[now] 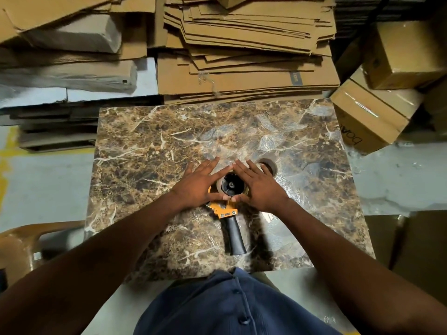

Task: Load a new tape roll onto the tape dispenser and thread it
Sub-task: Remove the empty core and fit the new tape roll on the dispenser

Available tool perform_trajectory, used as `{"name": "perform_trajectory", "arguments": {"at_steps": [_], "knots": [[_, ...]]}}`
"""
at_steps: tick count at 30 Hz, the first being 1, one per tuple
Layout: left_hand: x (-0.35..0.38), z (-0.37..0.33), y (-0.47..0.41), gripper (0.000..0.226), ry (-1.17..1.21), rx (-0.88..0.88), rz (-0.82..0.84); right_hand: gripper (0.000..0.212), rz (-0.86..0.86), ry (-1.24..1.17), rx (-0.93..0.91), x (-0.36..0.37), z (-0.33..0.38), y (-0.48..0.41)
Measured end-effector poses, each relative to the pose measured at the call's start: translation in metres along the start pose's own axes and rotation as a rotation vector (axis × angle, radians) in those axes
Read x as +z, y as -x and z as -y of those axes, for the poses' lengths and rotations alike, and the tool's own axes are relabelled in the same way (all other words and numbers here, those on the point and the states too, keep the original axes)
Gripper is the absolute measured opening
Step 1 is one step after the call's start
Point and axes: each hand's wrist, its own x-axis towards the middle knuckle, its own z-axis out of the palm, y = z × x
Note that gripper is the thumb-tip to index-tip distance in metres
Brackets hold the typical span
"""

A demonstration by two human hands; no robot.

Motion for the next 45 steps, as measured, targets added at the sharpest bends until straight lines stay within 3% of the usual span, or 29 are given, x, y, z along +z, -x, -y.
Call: {"name": "perform_trajectory", "arguments": {"at_steps": [11,23,27,32,41,45], "knots": [[-0.003,-0.002,-0.005,0.091,0.059,-0.057,0.090,0.106,0.168,-0.099,0.008,-0.018,-0.006,-0.016],[0.010,-0.009,-0.005,0.094,0.047,-0.046,0.040,0.115,0.166,-0.259,0.053,-0.011,0.002,-0.013],[0.016,-0.005,-0.002,0.094,0.108,-0.044,0.014,0.123,0.133,-0.283,0.082,-0.005,0.008,-0.011],[0.021,-0.004,0.006,0.100,0.094,-0.048,0.012,0.113,0.022,-0.234,0.057,0.003,0.017,-0.003],[0.015,-0.018,0.009,0.125,0.171,-0.113,0.011,0.114,-0.042,-0.238,0.074,-0.002,0.015,-0.001],[0.015,-0.019,0.009,0.120,0.192,-0.140,0.002,0.111,-0.062,-0.252,0.080,-0.005,0.015,-0.001]]}}
